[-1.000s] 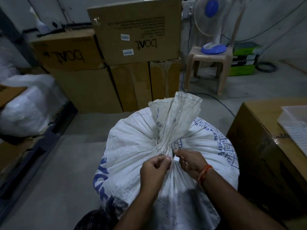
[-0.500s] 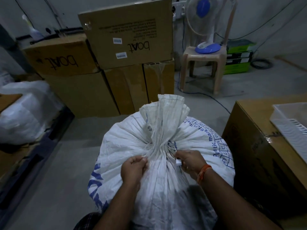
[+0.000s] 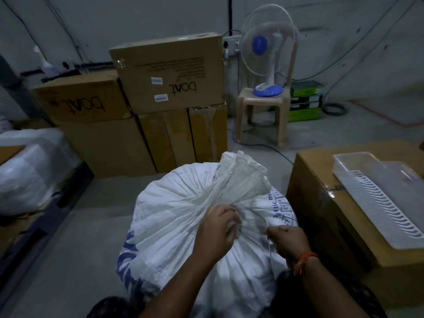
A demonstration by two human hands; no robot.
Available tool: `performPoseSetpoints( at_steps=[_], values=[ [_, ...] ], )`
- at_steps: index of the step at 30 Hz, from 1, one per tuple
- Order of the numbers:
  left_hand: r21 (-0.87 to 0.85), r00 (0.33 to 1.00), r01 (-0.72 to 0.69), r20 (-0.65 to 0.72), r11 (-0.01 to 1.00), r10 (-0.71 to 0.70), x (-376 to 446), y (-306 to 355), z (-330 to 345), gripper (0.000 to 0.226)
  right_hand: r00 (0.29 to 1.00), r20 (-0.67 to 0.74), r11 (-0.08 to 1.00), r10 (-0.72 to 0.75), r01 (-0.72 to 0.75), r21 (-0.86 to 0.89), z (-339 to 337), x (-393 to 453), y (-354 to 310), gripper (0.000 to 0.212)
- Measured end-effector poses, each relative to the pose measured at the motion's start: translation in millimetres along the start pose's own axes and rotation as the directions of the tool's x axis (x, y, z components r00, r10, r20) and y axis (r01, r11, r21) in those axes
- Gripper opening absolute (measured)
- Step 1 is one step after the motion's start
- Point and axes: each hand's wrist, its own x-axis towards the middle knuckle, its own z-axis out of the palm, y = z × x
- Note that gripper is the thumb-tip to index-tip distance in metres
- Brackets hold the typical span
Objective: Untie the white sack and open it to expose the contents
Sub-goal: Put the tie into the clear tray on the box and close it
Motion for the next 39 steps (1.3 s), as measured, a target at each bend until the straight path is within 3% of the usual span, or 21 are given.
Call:
performPoseSetpoints(
  at_steps=[2, 6, 11, 17, 20, 24, 29, 31, 33, 39],
  values=[
    [0.048, 0.986, -0.059, 0.161, 0.997, 0.051, 14, 3, 19, 0.021, 1.0, 0.015, 1.0, 0.001, -0.002, 0.026, -25, -5, 5, 0.012],
    [0.281, 0.903, -0.111, 0.43, 0.953, -0.021, 42, 4, 39, 0.043, 0.996, -0.02, 0.995, -0.09, 0.089, -0.047, -63, -8, 14, 0.014],
    [0.372, 0.878, -0.106, 0.471, 0.922, -0.089, 69, 9, 29, 0.054, 0.99, -0.072, 0.992, -0.121, 0.119, -0.032, -83, -5, 20, 0.01],
    [0.258, 0.769, -0.323, 0.633, 0.911, 0.093, 89, 25, 2, 0.053, 0.983, -0.127, 0.98, -0.131, 0.148, 0.132, -78, 6, 9, 0.011],
    [0.233, 0.76, -0.417, 0.619, 0.878, 0.197, 89, 30, -11, 0.048, 0.992, -0.056, 0.968, -0.112, 0.121, 0.221, -68, 7, 6, 0.018],
    [0.219, 0.758, -0.514, 0.568, 0.829, 0.32, 88, 36, -21, 0.028, 0.993, 0.013, 0.97, -0.117, 0.112, 0.214, -59, 0, 0, 0.016],
    [0.181, 0.791, -0.586, 0.338, 0.79, 0.51, 94, 43, -22, 0.012, 0.98, 0.016, 0.968, -0.197, 0.192, 0.162, -61, -12, -9, 0.015],
    [0.155, 0.817, -0.562, 0.255, 0.812, 0.517, 102, 47, -16, 0.007, 0.97, 0.02, 0.962, -0.244, 0.239, 0.129, -68, -21, -19, 0.005],
    [0.124, 0.855, -0.509, 0.191, 0.852, 0.483, 111, 54, -10, 0.003, 0.957, -0.009, 0.954, -0.289, 0.289, 0.084, -79, -31, -31, 0.012],
    [-0.057, 0.925, -0.381, -0.005, 0.923, 0.381, 142, 106, 23, 0.01, 0.847, -0.208, 0.865, -0.489, 0.441, -0.239, -148, -54, -84, 0.01]
  ],
)
